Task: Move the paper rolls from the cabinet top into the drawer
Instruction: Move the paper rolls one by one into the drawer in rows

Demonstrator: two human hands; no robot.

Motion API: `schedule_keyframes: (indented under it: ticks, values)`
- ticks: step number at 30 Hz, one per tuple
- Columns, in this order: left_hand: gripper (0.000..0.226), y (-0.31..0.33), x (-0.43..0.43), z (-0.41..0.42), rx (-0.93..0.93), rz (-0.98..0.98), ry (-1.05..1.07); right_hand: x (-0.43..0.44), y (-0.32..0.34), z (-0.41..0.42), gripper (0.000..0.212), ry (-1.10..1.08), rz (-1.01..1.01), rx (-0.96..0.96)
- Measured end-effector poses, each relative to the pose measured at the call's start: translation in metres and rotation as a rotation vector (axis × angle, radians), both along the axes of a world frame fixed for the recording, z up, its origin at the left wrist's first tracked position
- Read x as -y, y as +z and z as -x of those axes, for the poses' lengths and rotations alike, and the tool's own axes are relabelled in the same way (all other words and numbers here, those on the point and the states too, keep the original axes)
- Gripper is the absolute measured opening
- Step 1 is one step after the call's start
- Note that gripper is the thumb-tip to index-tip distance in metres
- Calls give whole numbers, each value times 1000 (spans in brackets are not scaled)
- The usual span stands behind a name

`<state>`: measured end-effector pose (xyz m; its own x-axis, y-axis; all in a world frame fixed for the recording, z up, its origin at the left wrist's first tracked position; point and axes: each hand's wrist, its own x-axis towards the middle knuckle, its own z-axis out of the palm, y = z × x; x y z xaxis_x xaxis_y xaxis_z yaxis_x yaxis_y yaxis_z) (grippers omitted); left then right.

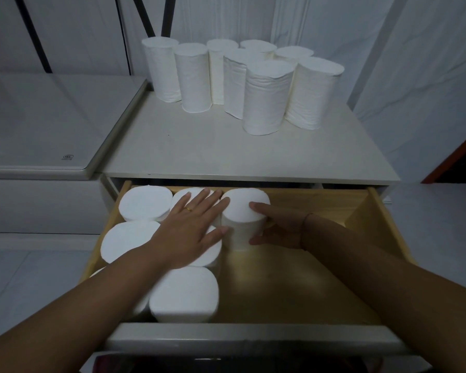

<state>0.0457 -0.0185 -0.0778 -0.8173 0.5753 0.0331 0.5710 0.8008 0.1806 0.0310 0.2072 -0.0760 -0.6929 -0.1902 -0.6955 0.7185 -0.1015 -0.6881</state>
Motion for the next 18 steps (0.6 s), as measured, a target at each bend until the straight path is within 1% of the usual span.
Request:
schedule_keyframes:
  ticks: [2, 3, 5, 6, 9, 11, 13, 15, 16, 18]
  values:
    - [75, 0, 0, 0, 9, 3, -4, 0, -2, 0, 61, 32, -28, 10]
    - [74, 0, 0, 0, 10, 5, -4, 0, -3, 0, 63, 76, -98, 0]
    - [72, 1, 0, 0, 17, 5, -1, 1, -3, 1, 69, 169, -351, -92]
    - [72, 1, 0, 0, 23, 3, 0, 1, -1, 2, 69, 197, -481, -186]
    - [73, 2, 1, 0, 22, -4, -1, 0, 14, 5, 59, 222, -825, -499]
    - [72, 2, 1, 0, 21, -13, -5, -1, 29, 8, 54, 170, -1026, -689]
    - [71, 1, 0, 1, 24, -31, -4, -5, 46, 16, 41, 39, -1062, -812]
    - [71, 2, -1, 2, 14, -55, 1, -9, 63, 31, 31, -113, -1019, -874]
    - [69, 2, -1, 3, 1, -71, 6, -11, 70, 40, 32, -180, -986, -894]
    - [65, 3, -2, 5, -36, -100, 16, -14, 80, 60, 45, -268, -891, -932]
